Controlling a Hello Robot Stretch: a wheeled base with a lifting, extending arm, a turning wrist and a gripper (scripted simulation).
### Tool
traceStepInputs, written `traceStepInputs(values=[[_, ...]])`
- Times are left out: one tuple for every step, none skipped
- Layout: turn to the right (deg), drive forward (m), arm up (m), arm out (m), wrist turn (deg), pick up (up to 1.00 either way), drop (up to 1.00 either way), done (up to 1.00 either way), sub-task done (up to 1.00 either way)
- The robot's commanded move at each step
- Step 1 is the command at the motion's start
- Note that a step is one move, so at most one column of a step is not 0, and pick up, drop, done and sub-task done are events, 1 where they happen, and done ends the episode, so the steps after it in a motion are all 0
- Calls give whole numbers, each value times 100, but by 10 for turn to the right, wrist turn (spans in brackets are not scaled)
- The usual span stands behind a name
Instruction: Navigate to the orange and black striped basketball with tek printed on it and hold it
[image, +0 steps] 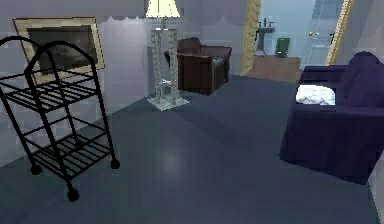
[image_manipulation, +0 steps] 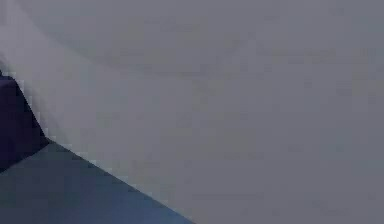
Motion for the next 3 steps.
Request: traceStepInputs(values=[[150, 0, 0, 0, 0, 0, 0, 0, 0], [0, 100, 0, 0, 0, 0, 0, 0, 0], [60, 0, 0, 0, 0, 0, 0, 0, 0]])
